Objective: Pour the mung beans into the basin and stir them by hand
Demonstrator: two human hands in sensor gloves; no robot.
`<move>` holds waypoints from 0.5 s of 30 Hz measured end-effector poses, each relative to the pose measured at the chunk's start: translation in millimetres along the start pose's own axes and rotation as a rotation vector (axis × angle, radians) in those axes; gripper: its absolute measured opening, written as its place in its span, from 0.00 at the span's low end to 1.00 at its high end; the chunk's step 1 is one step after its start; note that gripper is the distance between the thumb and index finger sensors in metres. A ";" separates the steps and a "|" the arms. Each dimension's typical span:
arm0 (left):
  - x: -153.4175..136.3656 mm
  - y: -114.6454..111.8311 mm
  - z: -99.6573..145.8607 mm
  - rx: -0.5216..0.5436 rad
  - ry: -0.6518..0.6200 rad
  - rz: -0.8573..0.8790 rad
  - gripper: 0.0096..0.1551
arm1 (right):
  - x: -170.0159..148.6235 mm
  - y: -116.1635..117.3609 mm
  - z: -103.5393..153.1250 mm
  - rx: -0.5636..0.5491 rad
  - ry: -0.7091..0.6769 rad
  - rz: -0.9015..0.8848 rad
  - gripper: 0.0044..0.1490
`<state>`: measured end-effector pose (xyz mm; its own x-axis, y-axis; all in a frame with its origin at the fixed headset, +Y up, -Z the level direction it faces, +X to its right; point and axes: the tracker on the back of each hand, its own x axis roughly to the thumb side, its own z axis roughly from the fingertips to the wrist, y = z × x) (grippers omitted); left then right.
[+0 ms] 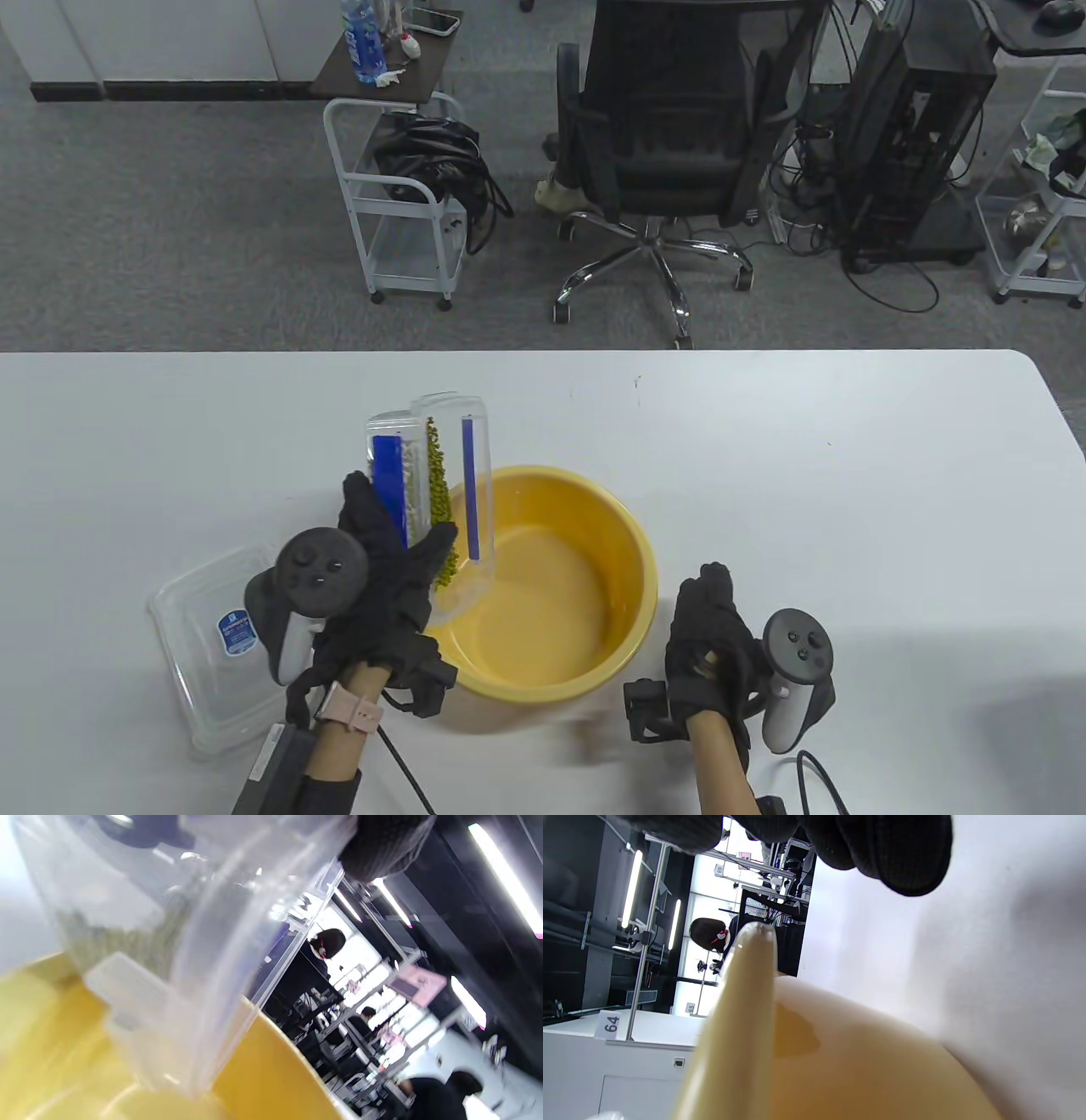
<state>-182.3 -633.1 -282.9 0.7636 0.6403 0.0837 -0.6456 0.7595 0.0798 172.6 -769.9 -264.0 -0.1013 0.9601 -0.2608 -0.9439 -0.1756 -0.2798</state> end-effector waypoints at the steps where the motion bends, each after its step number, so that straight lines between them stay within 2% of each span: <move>1: 10.9 -7.2 0.0 -0.004 -0.037 -0.087 0.61 | 0.7 0.3 0.3 -0.002 -0.010 0.012 0.37; 7: 55.8 -52.6 10.1 -0.027 -0.288 -0.565 0.61 | 2.8 -1.1 1.3 -0.017 -0.047 0.037 0.37; 11: 72.6 -70.6 21.3 -0.005 -0.417 -0.858 0.61 | 2.7 -0.1 1.7 -0.017 -0.058 0.046 0.37; 13: 76.1 -73.7 25.0 0.010 -0.458 -0.943 0.61 | 2.7 0.8 2.2 -0.012 -0.059 0.046 0.37; 15: 77.5 -67.2 25.0 0.039 -0.456 -0.920 0.61 | 2.4 1.8 2.6 -0.004 -0.058 0.042 0.37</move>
<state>-80.1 -637.4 -257.0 0.8909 -0.2986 0.3422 0.1810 0.9245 0.3353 169.9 -767.4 -262.7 -0.1587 0.9628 -0.2187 -0.9371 -0.2166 -0.2737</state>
